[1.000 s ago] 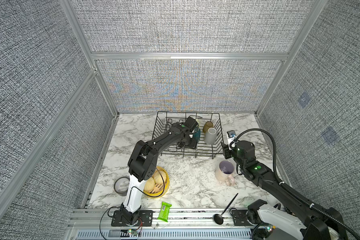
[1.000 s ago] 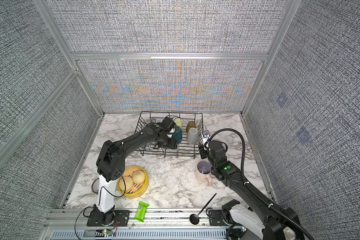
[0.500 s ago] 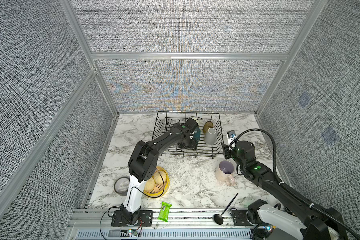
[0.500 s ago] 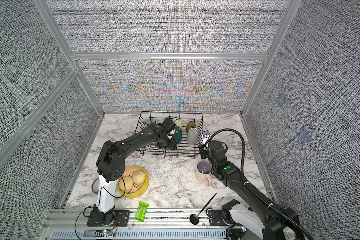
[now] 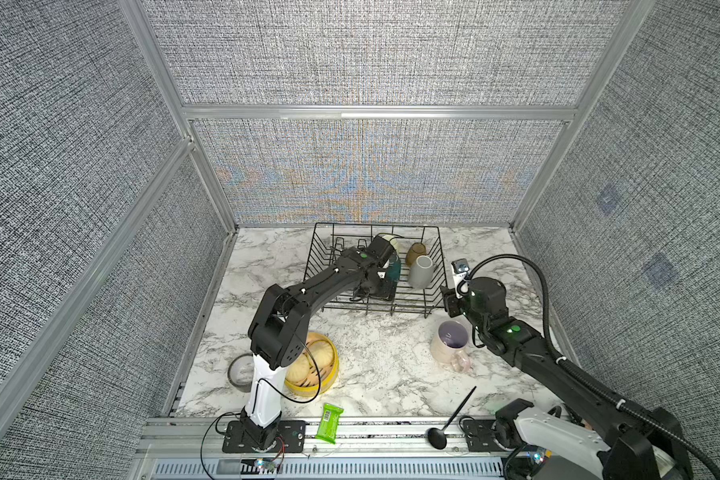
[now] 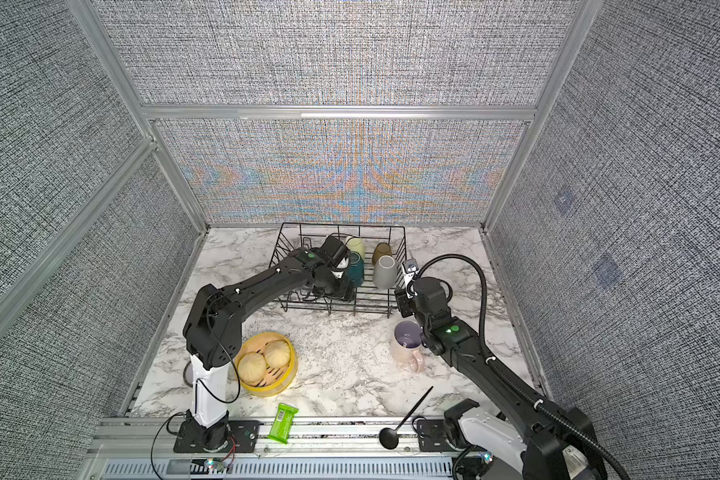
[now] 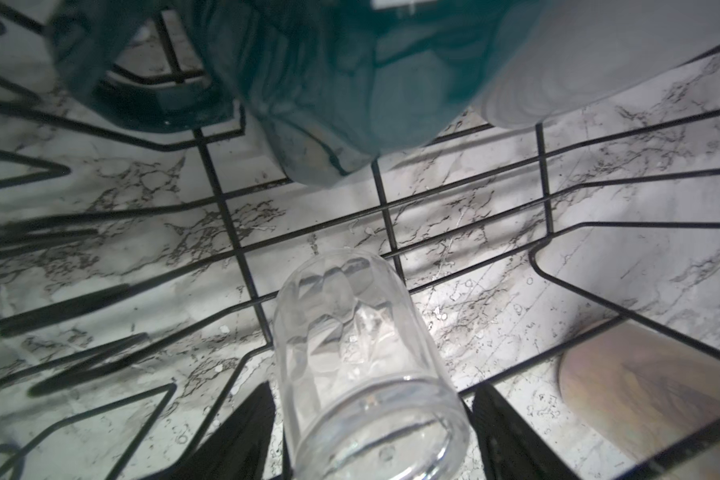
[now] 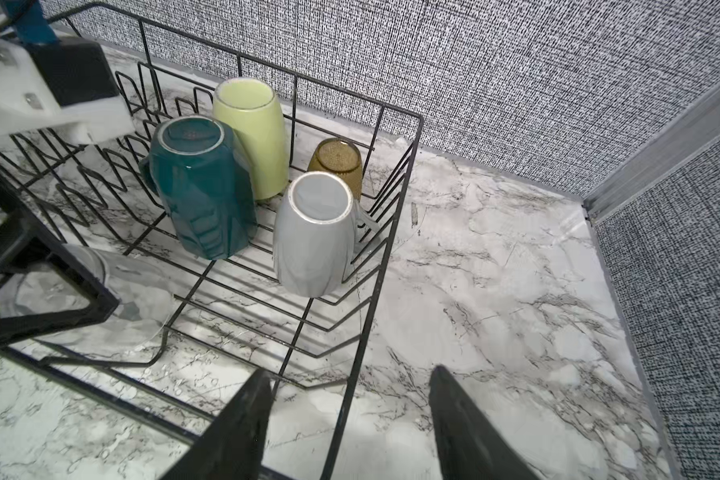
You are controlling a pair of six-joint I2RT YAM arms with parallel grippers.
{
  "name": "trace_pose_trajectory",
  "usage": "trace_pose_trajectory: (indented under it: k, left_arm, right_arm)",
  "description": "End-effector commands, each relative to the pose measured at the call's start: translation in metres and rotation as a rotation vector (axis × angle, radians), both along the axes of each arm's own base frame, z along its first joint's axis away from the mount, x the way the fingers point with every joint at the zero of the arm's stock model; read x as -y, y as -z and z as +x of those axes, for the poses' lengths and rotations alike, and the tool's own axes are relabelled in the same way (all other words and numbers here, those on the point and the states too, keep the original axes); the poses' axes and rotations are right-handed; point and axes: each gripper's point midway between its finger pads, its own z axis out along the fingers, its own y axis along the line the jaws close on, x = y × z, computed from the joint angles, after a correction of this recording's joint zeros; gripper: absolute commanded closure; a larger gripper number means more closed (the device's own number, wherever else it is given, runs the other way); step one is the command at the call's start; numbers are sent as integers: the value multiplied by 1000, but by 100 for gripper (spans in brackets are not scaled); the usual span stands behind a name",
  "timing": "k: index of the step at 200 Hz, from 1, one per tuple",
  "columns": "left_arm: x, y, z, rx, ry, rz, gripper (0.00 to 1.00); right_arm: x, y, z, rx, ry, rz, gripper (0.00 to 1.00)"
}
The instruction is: Load the cups into the dish rack
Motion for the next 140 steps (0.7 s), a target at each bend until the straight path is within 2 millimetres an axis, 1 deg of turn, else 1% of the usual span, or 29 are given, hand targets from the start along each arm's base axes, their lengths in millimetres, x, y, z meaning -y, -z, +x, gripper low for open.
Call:
trace_pose_trajectory:
  k: [1, 22, 57, 66, 84, 99, 109, 140]
  left_arm:
    - [10, 1, 3, -1, 14, -42, 25]
    - [7, 6, 7, 7, -1, -9, 26]
    - [3, 1, 10, 33, -6, 8, 26]
    - [4, 1, 11, 33, -4, 5, 30]
    - [4, 6, 14, 40, -17, 14, 41]
    - [3, 6, 19, 55, -32, 20, 47]
    - [4, 4, 21, 66, -38, 14, 49]
    - [7, -2, 27, 87, -38, 8, 49]
  right_arm:
    - [0, 1, -1, -7, 6, 15, 39]
    - [2, -1, -4, -12, 11, 13, 39]
    - [5, -3, -4, 3, 22, 13, 39]
    - [6, -4, -4, 4, 28, 14, 39]
    - [5, -4, -4, 7, 28, 20, 39]
    - [5, -5, -3, 6, 31, 20, 39]
    - [6, -5, -3, 3, 35, 20, 39]
    - [7, -4, -4, 7, 36, 15, 39]
